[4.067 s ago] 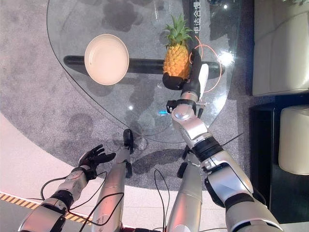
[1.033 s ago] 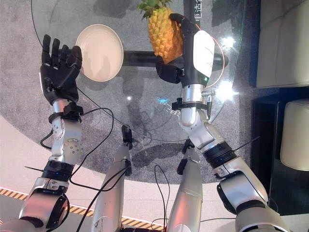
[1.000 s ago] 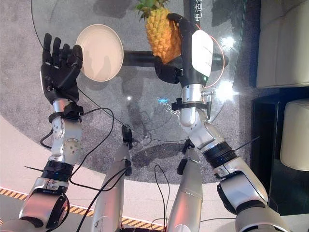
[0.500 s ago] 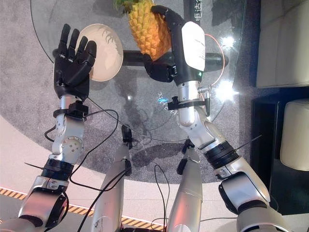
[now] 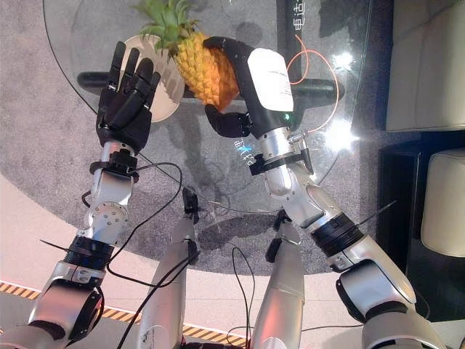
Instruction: Pick up the fruit to the plate
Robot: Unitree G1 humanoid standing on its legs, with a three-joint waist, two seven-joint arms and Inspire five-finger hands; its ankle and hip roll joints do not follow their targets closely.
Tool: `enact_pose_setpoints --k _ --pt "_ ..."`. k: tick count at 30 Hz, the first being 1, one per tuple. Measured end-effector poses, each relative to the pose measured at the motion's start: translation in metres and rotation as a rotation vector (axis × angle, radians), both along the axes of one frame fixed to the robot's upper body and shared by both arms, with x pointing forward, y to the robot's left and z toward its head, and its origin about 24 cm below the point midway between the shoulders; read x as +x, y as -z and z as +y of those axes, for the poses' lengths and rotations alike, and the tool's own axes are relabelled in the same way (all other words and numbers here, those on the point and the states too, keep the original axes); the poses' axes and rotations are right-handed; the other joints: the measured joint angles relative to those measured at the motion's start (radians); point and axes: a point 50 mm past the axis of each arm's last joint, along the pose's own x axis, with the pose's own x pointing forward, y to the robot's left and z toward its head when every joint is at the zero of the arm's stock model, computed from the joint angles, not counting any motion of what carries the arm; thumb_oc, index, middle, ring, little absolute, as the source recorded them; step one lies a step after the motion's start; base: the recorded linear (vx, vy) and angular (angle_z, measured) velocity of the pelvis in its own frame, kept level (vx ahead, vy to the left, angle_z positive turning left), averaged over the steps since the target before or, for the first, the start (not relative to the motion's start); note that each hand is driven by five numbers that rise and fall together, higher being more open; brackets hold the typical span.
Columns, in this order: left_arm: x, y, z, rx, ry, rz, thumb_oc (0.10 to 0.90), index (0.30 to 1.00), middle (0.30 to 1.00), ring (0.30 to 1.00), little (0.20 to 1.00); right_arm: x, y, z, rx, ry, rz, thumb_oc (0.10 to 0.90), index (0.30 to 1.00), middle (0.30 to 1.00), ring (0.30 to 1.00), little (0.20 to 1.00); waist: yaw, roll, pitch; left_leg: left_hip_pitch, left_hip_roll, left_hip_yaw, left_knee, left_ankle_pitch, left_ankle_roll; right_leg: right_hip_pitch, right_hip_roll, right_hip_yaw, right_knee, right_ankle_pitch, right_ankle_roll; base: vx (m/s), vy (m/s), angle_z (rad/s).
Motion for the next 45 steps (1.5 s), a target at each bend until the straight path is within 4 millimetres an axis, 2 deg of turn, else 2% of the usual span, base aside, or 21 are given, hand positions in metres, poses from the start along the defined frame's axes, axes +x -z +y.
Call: enact_pose_setpoints --k 9,26,45 --pt "-0.002 -0.002 -0.006 -0.052 0.059 -0.009 0.8 0.9 0.9 0.9 0.9 0.0 0.005 0.001 -0.074 -0.012 0.041 0.1 0.3 0.3 0.3 0.2 0.0 0.0 0.0 -0.008 0.001 -0.006 0.0 0.0 0.0 0.0 0.0 -0.011 -0.007 0.0 0.0 0.0 0.0 0.0" --pt "-0.004 -0.003 -0.004 -0.024 0.063 0.0 0.8 0.9 0.9 0.9 0.9 -0.003 0.003 0.001 -0.099 -0.029 0.041 0.1 0.3 0.3 0.3 0.2 0.0 -0.009 0.001 -0.011 0.001 -0.008 0.0 0.0 0.0 0.0 0.0 -0.014 -0.01 0.0 0.0 0.0 0.0 0.0" --pt "-0.007 -0.011 -0.003 0.036 -0.042 0.05 0.8 0.9 0.9 0.9 0.9 -0.008 -0.003 0.007 -0.126 -0.061 0.014 0.1 0.3 0.3 0.3 0.2 0.004 -0.009 0.001 -0.013 0.0 -0.008 0.0 0.0 0.0 -0.001 0.0 -0.015 -0.01 0.0 0.001 0.0 0.0 0.0"
